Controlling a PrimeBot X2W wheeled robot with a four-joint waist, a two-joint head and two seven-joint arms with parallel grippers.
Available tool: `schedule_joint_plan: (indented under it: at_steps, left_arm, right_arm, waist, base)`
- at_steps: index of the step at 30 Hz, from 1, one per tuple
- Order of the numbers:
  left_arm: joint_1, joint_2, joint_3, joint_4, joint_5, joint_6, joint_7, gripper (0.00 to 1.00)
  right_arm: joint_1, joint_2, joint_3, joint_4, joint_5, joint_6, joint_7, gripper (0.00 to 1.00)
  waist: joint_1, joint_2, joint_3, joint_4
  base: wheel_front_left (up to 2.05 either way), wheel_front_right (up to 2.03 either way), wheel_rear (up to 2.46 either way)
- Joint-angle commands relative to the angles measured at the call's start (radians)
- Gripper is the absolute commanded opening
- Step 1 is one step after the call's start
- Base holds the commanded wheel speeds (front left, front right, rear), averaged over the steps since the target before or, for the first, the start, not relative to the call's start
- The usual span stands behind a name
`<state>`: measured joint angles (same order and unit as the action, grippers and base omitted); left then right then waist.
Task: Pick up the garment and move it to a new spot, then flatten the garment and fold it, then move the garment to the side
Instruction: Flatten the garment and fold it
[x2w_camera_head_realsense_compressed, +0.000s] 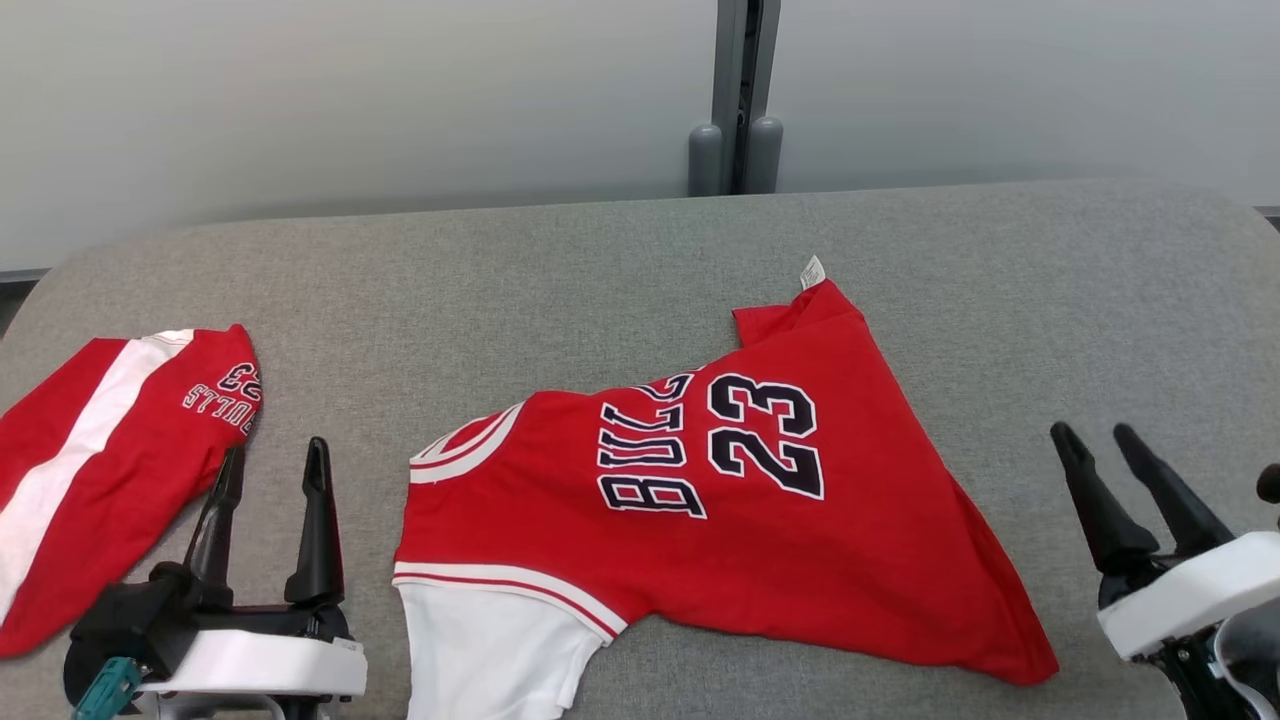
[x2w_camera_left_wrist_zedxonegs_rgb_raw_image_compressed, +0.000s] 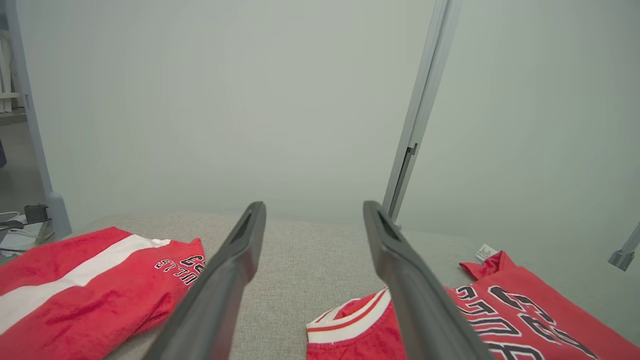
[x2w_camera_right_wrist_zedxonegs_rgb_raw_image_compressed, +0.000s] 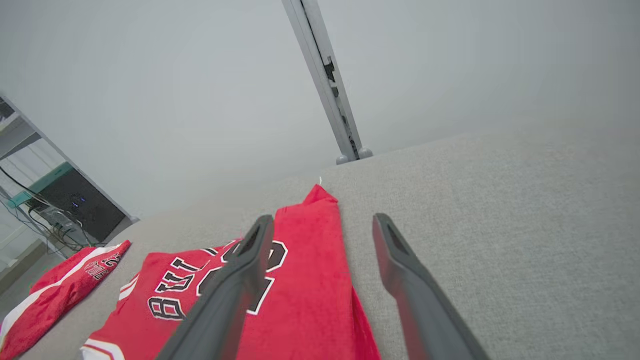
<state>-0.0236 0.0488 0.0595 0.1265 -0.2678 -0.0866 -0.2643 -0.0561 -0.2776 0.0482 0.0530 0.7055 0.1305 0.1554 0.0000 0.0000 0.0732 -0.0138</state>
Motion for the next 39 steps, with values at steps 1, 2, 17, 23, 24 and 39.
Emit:
schedule_joint_plan:
  at_steps: [1, 2, 17, 23, 24, 39]
  left_arm:
    - [0.014, 0.003, 0.007, -0.016, 0.012, -0.007, 0.000, 1.00]
    - [0.016, 0.003, 0.012, -0.028, 0.011, -0.010, 0.000, 1.00]
    - [0.057, 0.003, -0.022, -0.034, 0.022, 0.046, 0.000, 1.00]
    - [0.050, 0.003, -0.039, -0.026, 0.011, 0.060, 0.000, 1.00]
    - [0.051, 0.003, -0.040, -0.024, 0.010, 0.060, 0.000, 1.00]
    - [0.063, 0.003, -0.044, -0.022, 0.019, 0.058, 0.000, 1.00]
  right_arm:
    - [-0.020, 0.004, 0.006, -0.015, -0.019, 0.000, -0.059, 1.00]
    - [-0.024, 0.007, 0.015, -0.023, -0.030, 0.000, -0.104, 1.00]
    - [-0.050, 0.093, 0.067, 0.108, -0.269, 0.000, -0.422, 1.00]
    - [-0.055, 0.111, 0.046, 0.102, -0.307, 0.000, -0.422, 1.00]
    - [-0.057, 0.110, 0.045, 0.102, -0.309, 0.000, -0.422, 1.00]
    - [-0.041, 0.099, 0.052, 0.100, -0.321, 0.000, -0.422, 1.00]
  waist:
    - [0.0000, 0.0000, -0.004, 0.001]
    - [0.0000, 0.0000, -0.006, 0.002]
    - [0.0000, 0.0000, -0.009, 0.020]
    - [0.0000, 0.0000, -0.008, 0.025]
    - [0.0000, 0.0000, -0.009, 0.025]
    - [0.0000, 0.0000, -0.031, 0.027]
  base:
    - [0.00, 0.00, 0.00]
    - [0.00, 0.00, 0.00]
    - [0.00, 0.00, 0.00]
    - [0.00, 0.00, 0.00]
    - [0.00, 0.00, 0.00]
    - [0.00, 0.00, 0.00]
